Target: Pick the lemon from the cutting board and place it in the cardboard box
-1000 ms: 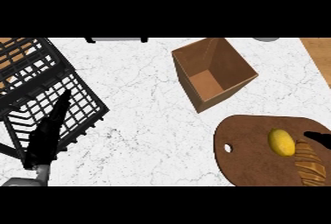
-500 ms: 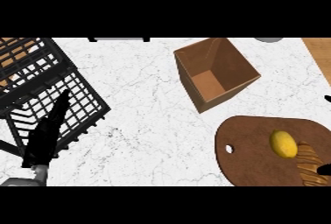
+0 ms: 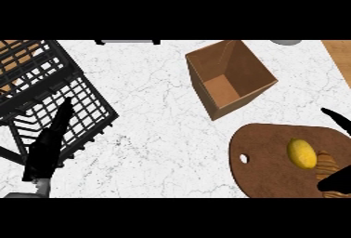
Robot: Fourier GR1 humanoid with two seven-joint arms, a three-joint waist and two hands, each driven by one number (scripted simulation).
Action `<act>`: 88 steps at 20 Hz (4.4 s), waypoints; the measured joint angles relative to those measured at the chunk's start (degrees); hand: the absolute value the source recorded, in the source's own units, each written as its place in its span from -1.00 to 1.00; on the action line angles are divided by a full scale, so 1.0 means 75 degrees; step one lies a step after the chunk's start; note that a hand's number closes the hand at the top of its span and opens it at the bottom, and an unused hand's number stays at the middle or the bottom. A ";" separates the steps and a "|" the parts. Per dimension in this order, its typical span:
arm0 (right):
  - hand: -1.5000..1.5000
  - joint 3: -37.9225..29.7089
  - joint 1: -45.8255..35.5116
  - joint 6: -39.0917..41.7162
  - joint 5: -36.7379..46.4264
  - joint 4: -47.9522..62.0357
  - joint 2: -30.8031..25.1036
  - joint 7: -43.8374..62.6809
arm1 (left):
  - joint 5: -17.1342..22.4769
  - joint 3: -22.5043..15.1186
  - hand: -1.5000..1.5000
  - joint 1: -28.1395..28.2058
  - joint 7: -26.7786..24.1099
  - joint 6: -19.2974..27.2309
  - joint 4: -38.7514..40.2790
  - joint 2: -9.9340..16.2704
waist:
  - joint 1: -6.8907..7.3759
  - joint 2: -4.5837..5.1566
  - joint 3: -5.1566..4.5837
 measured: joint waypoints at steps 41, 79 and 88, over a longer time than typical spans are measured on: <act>-1.00 -0.0656 -0.0130 0.0823 0.3242 0.1725 0.2678 -0.0977 | -0.1196 0.1103 0.00 0.0121 0.0017 -0.1040 -0.0192 -0.1083 | -0.0008 0.0009 0.0007; 1.00 -0.2309 -0.0704 -0.0996 0.4060 0.0837 0.2188 -0.4028 | -0.1439 0.1559 0.00 -0.0037 0.0242 -0.1483 -0.0136 -0.1405 | -0.0078 -0.0006 -0.0019; 1.00 -0.2295 -0.1978 -0.0260 0.2764 -0.0438 0.2638 -0.3428 | -0.1538 0.1503 0.00 -0.0023 0.0209 -0.1521 -0.0213 -0.1489 | -0.0002 0.0014 -0.0021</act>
